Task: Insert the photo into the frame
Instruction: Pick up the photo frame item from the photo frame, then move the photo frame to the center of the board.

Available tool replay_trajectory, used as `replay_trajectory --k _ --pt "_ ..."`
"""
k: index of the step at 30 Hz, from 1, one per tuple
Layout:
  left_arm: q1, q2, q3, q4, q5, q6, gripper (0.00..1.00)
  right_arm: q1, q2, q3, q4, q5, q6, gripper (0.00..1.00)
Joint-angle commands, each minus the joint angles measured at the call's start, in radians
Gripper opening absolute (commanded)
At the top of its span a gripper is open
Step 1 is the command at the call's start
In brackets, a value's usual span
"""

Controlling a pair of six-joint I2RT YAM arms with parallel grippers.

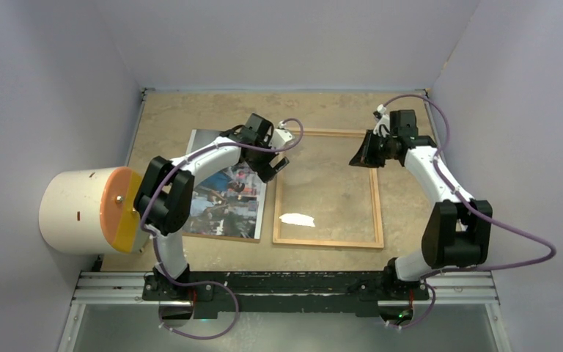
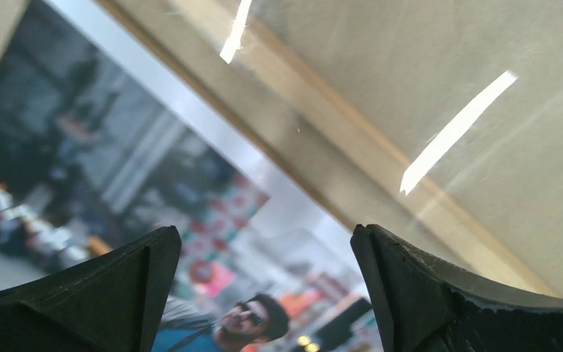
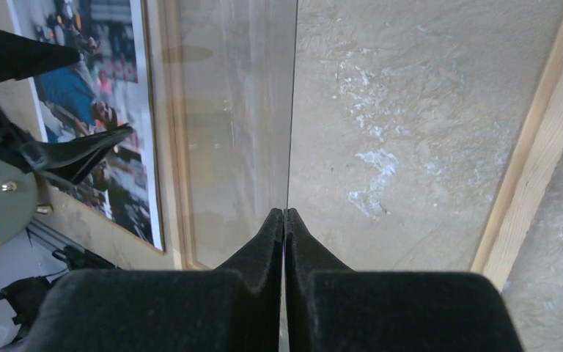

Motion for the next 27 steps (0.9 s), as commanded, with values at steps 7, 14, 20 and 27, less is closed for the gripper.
replay_trajectory --k 7,14,20,27 --pt "-0.060 0.110 0.098 0.002 0.138 -0.192 0.96 -0.028 -0.116 -0.043 -0.002 0.002 0.046 0.00" --pt "-0.071 0.162 0.145 0.001 0.108 -0.234 0.92 -0.125 -0.207 -0.028 0.033 -0.049 0.106 0.00" --pt "-0.070 0.117 0.156 0.001 0.126 -0.240 0.94 -0.211 -0.309 0.027 0.057 -0.016 0.183 0.00" --pt "-0.069 0.158 0.148 -0.009 0.116 -0.231 0.81 -0.225 -0.338 0.070 0.037 -0.009 0.201 0.00"
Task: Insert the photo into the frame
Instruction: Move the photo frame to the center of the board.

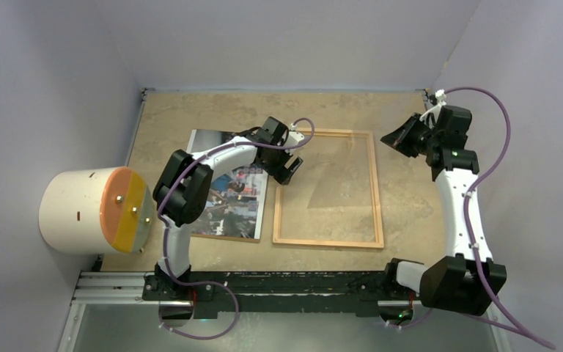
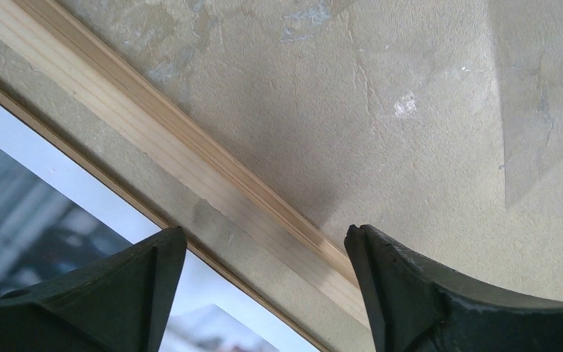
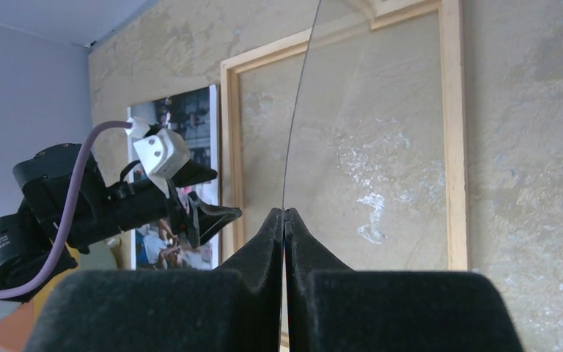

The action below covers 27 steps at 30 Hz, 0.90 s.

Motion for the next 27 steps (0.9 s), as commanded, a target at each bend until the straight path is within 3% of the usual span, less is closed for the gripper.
replay_trajectory --k 1,8,16,27 --pt "0.002 0.008 0.029 -0.005 0.007 -0.011 0.76 -0.007 -0.020 0.056 0.006 0.001 0.029 0.00" --pt "0.002 0.047 0.038 -0.003 0.009 -0.024 0.49 -0.009 -0.033 0.089 0.012 -0.006 0.045 0.00" --pt "0.001 0.031 0.101 -0.017 -0.054 -0.061 0.02 -0.009 -0.061 0.080 0.049 -0.012 0.078 0.00" --pt "0.002 -0.102 0.129 -0.056 -0.191 -0.145 0.00 -0.010 -0.056 0.058 0.103 -0.060 0.114 0.00"
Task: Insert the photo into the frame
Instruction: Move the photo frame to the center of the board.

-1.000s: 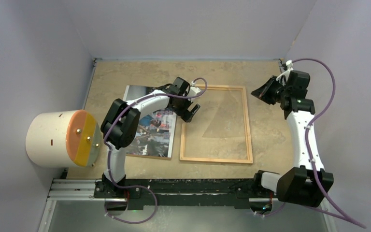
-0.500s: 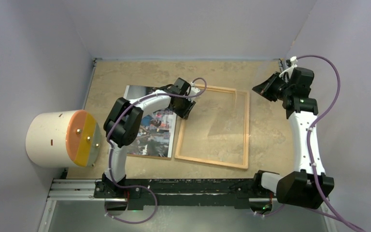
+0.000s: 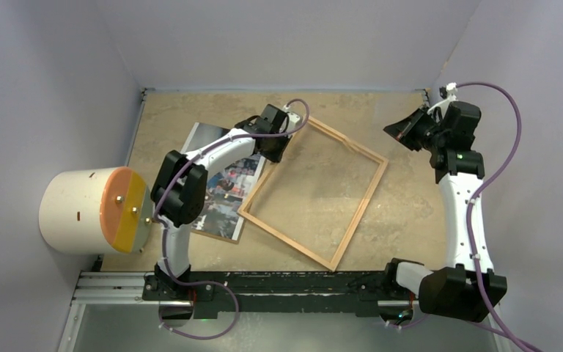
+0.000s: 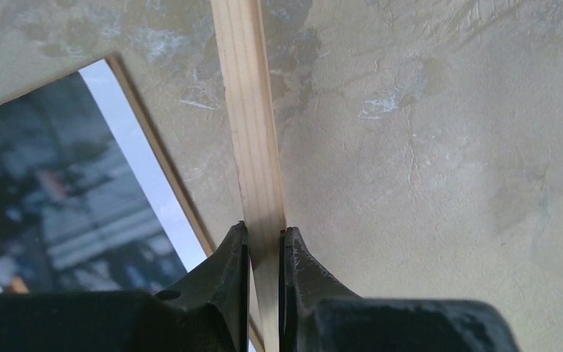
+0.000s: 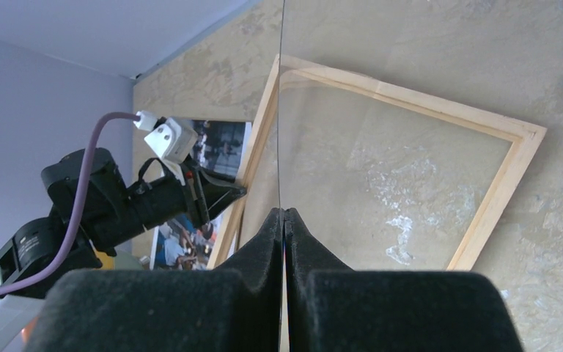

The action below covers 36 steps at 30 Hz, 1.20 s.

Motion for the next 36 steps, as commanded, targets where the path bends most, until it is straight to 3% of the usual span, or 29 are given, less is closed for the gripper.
replay_trajectory --k 1,8,14,22,27,29,31,36 --pt "-0.004 -0.106 0.006 -0.045 -0.074 -0.027 0.00 -0.003 -0.011 0.012 0.071 -0.056 0.030 0.00" --pt "0.119 -0.187 -0.121 0.000 -0.210 -0.107 0.00 -0.002 0.025 -0.030 0.211 -0.140 0.113 0.00" --pt "0.237 -0.194 -0.215 0.046 -0.199 -0.161 0.00 -0.001 0.058 -0.056 0.310 -0.216 0.185 0.00" --pt "0.246 -0.165 -0.287 0.069 -0.106 -0.168 0.00 0.095 0.125 -0.009 0.348 -0.207 0.228 0.00" --pt "0.252 -0.209 -0.303 0.070 -0.090 -0.101 0.53 0.182 0.174 0.059 0.346 -0.166 0.239 0.00" --pt "0.258 -0.249 -0.289 0.067 -0.092 -0.074 0.69 0.224 0.187 0.079 0.356 -0.159 0.257 0.00" --pt "0.268 -0.286 -0.262 0.047 -0.098 -0.047 0.79 0.258 0.201 0.105 0.356 -0.140 0.263 0.00" --pt "0.332 -0.382 -0.164 -0.010 -0.097 0.002 0.90 0.389 0.266 0.208 0.331 -0.053 0.270 0.00"
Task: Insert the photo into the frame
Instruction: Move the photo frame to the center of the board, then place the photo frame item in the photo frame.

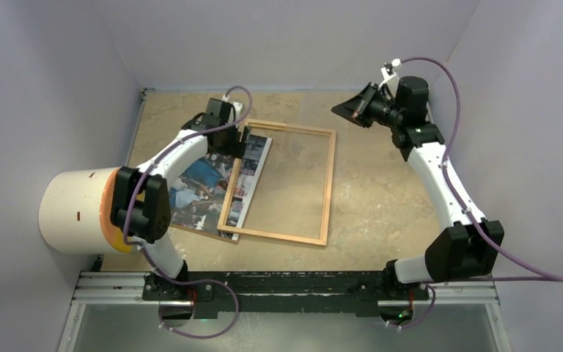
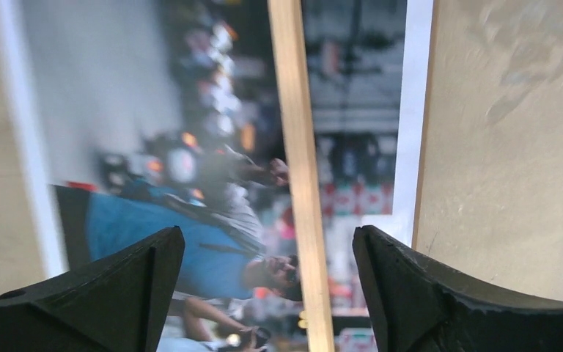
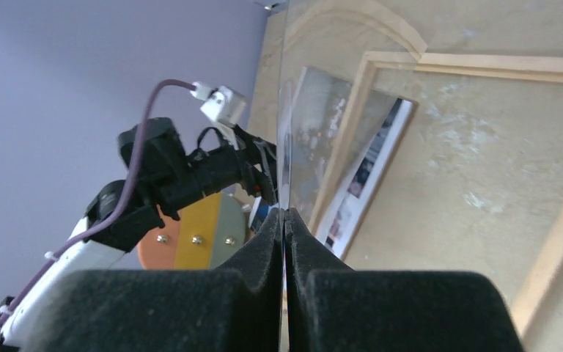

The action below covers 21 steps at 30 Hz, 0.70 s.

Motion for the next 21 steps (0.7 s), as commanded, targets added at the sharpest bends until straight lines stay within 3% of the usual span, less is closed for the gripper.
replay_trajectory --k 1,5,10,13,21 --pt "0.076 -0.139 0.137 -0.033 0.006 0.071 0.93 0.124 0.054 0.141 0.036 0.083 0.026 0.00" --pt "0.143 -0.164 0.215 -0.080 -0.001 0.129 0.95 0.263 0.167 0.244 0.074 0.105 0.060 0.00" --pt "0.301 -0.147 0.292 -0.122 0.096 0.148 0.95 0.362 0.262 0.308 0.191 0.069 0.110 0.00" --pt "0.373 -0.132 0.294 -0.126 0.135 0.172 0.95 0.363 0.239 0.141 0.305 0.107 0.157 0.00" --pt "0.374 -0.102 0.118 -0.087 0.168 0.235 0.97 0.363 0.255 -0.266 0.517 0.247 0.143 0.00"
